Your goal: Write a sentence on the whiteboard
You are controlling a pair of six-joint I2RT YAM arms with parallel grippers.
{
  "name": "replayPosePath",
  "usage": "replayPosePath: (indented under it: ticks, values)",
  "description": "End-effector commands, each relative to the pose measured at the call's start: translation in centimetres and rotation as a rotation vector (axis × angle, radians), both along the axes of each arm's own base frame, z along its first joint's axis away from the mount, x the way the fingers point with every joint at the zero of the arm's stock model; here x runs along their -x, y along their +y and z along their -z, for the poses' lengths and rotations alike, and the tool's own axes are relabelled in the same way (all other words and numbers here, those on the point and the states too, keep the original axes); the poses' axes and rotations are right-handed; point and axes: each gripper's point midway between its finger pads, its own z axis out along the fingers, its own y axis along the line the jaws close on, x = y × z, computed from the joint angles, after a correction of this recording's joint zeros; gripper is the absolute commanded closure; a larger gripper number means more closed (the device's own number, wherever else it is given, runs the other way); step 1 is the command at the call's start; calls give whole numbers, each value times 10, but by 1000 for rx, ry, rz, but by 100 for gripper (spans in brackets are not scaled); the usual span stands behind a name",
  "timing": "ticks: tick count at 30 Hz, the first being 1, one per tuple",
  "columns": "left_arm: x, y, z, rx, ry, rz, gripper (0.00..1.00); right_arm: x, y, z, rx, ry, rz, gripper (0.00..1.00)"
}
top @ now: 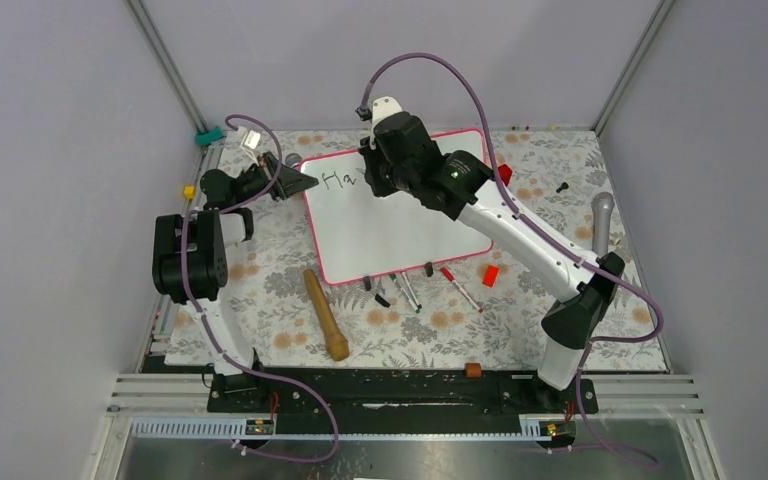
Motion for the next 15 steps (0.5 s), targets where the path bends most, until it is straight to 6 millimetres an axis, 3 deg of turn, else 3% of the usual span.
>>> replayPosePath:
  ticks: [1,8,12,15]
  values:
    - [7,-8,-1,-107,-239,90,100,-2,0,-12,-26,-35,10,100]
    - [16,-6,-2,-165,-310,169,100,-7,-4,-10,-3,-49,29,100]
    - [6,-1,-3,-113,-239,88,100,-9,-7,-9,6,-54,44,100]
    - [5,3,-7,-98,-279,-15,100,-10,-11,-10,14,-63,59,100]
